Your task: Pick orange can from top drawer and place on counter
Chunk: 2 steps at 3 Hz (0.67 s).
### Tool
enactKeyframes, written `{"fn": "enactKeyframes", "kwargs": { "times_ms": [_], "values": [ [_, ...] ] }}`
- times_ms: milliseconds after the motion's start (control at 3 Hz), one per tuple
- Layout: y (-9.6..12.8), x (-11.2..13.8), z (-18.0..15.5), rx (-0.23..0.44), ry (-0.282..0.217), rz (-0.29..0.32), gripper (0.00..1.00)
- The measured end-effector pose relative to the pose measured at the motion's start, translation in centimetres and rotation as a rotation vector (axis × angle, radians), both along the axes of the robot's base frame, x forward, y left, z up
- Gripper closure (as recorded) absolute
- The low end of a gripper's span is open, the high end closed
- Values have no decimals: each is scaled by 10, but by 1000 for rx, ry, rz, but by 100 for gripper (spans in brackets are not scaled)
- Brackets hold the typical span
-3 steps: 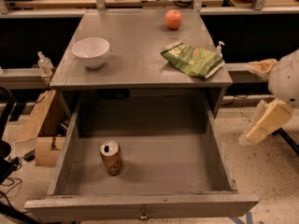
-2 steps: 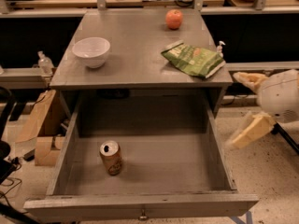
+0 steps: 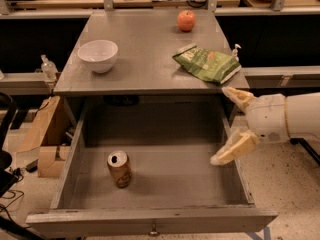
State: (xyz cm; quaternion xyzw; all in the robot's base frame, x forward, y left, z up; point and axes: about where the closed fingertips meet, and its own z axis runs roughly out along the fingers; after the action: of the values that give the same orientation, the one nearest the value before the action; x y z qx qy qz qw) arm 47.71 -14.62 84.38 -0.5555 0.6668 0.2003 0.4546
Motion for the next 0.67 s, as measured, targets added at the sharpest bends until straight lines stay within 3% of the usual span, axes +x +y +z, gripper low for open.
{"fn": "enactKeyframes", "kwargs": {
  "times_ms": [667],
  "values": [
    [18, 3, -9, 14, 8, 34, 0]
  ]
}}
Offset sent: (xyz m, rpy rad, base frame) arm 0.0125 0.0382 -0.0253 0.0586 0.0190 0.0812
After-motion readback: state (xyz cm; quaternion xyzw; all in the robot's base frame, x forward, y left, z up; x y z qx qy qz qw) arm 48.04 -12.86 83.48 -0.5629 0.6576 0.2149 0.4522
